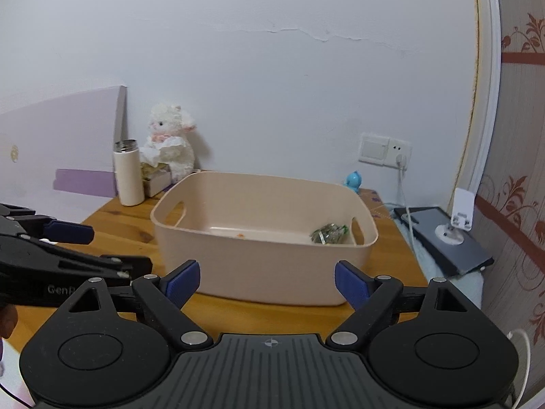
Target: Organize objects
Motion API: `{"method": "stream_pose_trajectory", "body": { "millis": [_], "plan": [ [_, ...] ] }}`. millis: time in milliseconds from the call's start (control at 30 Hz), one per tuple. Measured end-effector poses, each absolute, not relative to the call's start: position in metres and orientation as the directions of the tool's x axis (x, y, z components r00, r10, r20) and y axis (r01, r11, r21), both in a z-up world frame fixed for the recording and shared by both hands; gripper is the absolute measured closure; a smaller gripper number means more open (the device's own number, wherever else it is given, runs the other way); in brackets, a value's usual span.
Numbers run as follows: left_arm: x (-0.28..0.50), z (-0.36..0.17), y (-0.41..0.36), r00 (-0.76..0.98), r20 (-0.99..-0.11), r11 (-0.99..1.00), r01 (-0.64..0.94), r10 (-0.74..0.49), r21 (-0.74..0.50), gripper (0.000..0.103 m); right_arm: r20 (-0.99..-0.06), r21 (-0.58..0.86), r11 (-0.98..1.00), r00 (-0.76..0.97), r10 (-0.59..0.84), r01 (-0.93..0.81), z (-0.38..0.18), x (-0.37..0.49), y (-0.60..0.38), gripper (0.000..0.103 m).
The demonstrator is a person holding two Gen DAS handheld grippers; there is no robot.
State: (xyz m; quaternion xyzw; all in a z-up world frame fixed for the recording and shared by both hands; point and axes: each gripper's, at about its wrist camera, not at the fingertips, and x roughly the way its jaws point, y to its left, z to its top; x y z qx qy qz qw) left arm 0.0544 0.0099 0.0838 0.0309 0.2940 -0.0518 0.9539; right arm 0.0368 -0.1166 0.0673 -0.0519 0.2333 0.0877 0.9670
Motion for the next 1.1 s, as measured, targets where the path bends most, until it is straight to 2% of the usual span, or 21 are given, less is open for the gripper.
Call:
{"method": "stream_pose_trajectory", "body": {
  "millis": [533, 1100],
  "plan": [
    [0.009, 0.088, 0.007, 0.827, -0.559, 0.992, 0.109, -0.052, 0.069, 0.027, -0.453, -0.042, 0.974, 0.873, 0.179, -0.221, 0.066, -0.006, -0.115, 0.015],
    [-0.008, 0.089, 0.005, 0.824, -0.562, 0.991, 0.125, -0.073, 0.054, 0.027, -0.456, 0.002, 0.972, 0.865, 0.21, -0.235, 0.064, -0.021, -0.121, 0.014]
  ]
}}
